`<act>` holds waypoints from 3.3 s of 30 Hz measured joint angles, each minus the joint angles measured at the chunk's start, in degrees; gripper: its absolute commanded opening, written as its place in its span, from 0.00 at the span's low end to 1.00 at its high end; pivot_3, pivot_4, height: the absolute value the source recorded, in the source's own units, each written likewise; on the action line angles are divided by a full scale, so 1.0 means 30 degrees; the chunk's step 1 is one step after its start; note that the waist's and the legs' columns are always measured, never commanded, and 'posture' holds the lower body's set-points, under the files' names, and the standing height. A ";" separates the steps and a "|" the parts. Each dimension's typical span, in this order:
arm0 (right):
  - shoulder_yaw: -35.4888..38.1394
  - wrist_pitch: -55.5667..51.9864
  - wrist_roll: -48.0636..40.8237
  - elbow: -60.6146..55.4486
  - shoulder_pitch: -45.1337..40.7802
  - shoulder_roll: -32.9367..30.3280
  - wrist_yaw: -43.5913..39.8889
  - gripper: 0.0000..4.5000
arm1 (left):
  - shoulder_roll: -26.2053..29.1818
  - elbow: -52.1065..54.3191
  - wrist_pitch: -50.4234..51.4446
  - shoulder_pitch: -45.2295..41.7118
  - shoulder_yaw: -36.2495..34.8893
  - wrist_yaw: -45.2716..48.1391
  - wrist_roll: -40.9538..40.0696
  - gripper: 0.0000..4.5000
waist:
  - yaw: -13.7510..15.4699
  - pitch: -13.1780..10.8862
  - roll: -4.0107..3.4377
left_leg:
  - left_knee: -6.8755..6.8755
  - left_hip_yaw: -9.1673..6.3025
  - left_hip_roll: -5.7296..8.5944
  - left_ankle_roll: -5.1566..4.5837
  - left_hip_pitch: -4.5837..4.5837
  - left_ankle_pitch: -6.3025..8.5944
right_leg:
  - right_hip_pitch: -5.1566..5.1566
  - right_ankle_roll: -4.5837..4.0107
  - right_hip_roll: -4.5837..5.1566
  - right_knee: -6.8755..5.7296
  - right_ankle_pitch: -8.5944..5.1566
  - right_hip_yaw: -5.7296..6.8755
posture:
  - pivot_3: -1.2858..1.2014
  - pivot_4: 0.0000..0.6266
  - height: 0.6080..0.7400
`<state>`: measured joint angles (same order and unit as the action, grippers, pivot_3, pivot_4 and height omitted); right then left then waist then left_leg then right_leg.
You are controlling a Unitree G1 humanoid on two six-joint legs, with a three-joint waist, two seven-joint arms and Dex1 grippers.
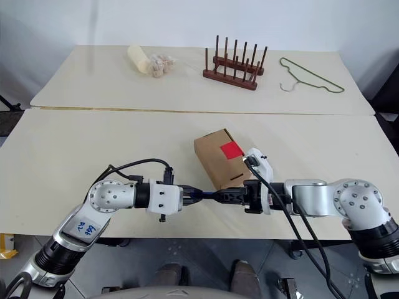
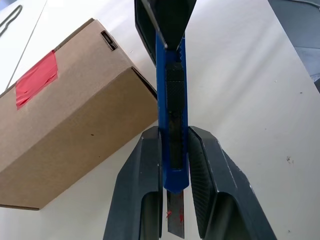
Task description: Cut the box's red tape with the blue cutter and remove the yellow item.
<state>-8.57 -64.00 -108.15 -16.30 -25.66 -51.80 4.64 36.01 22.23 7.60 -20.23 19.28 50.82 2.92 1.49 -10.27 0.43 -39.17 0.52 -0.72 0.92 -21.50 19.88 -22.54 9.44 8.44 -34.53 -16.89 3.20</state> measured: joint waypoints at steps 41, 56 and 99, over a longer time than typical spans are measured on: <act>1.4908 -0.6663 0.3893 0.2207 1.0163 -0.7803 -1.1533 0.03 | 0.1274 -0.2106 0.0863 0.1892 -0.7376 0.1402 -0.6672 0.66 | 0.0421 -0.0021 -0.0051 | 0.0001 0.0045 -0.0005 -0.0047 -0.0031 0.0044 | 0.0023 0.0023 0.0009 0.0113 0.0045 0.0089 | 0.52 0.24 1.00; 0.9857 -0.3142 1.0991 0.1335 -0.1685 -0.8924 -1.2032 0.03 | -0.3918 -1.0622 0.0630 -0.8230 -0.3467 0.1782 -0.5073 0.00 | 0.0088 -0.0049 -0.0022 | -0.0004 0.0059 -0.0005 -0.0022 -0.0094 0.0030 | -0.0014 0.0084 0.0008 0.0211 0.0100 0.0112 | 0.52 0.24 1.00; 0.3711 -0.6142 1.8447 0.0950 -0.7943 -0.0108 -0.9740 0.03 | -0.6348 -1.2551 0.5665 -1.0054 -0.1347 0.0243 -0.2382 0.00 | -0.0030 -0.0038 -0.0036 | -0.0213 0.0043 0.0006 -0.0028 -0.0276 0.0032 | -0.0182 0.0089 0.0041 -0.0009 0.0109 0.0192 | 0.52 0.24 1.00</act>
<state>2.56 -82.43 -52.80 -13.45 -49.48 -52.12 -24.58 16.96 -15.42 24.59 -50.39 15.23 51.55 -4.23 1.39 -10.38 0.32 -39.81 0.65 -0.70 0.83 -22.33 19.97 -23.08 9.70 8.57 -34.56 -16.56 3.78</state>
